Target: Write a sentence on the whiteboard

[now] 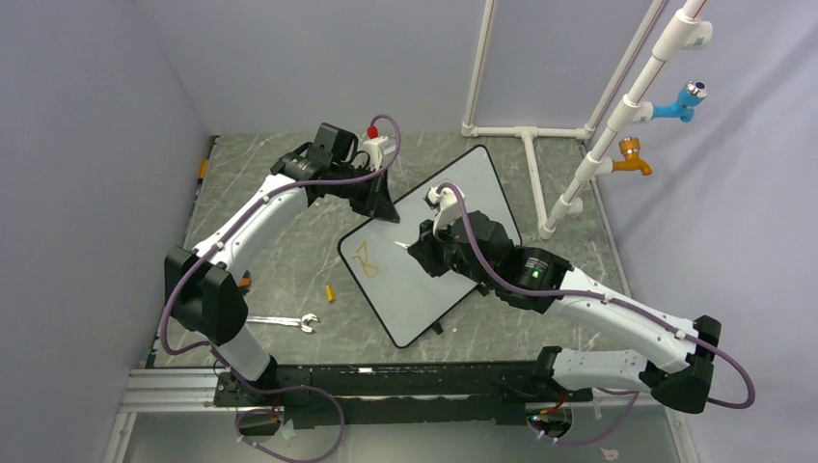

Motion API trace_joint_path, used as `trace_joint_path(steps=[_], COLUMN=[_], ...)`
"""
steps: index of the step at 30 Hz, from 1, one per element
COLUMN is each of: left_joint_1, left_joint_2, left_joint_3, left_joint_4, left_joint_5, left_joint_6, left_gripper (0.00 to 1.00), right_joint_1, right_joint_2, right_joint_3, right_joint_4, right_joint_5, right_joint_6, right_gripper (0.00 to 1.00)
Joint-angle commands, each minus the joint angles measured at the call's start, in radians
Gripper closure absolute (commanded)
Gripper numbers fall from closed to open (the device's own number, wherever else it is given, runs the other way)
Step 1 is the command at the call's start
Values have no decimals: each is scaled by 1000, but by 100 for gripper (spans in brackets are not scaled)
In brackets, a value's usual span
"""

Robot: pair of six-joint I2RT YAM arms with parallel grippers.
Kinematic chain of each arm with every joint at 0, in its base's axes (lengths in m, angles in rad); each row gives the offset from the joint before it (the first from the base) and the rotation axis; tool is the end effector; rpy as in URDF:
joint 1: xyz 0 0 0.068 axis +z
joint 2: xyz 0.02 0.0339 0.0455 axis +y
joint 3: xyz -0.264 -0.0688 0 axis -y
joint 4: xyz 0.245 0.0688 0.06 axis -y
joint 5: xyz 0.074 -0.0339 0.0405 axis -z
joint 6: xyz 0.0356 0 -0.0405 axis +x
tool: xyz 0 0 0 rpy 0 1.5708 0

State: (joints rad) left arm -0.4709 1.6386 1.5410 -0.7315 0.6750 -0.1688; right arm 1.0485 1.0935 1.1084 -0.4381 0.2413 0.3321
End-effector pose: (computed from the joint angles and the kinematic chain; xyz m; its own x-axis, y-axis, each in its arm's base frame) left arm 0.3075 -0.1815 0.3377 -0.7704 0.2451 -0.5885 0.6096 0.5532 -0.5677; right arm 0.1280 0.2053 0.3671 -0.4326 -0.1170 -0.8940 -0.6260 0.7525 0.2045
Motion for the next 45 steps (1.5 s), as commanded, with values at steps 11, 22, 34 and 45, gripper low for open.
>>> trace_joint_path(steps=[11,22,34,45], left_joint_1=[8,8,8,8], left_joint_2=[-19,-16,-19,-19], left_joint_3=[10,10,8,8], left_joint_4=[-16,-18,-16,-16], left_joint_5=[-229,-227,-226,-226], left_joint_6=[130,129,127,127], left_gripper=[100,100,100,100], right_joint_1=[-4,-2,-2,-1], right_joint_2=[-27,40,84,104], right_joint_3=[-14,6,8,-28], right_joint_4=[78,110,146,160], right_joint_5=[-63,-85,-111,-128], right_joint_6=[-51,-63,-43,-19], right_gripper=[100,100,100,100])
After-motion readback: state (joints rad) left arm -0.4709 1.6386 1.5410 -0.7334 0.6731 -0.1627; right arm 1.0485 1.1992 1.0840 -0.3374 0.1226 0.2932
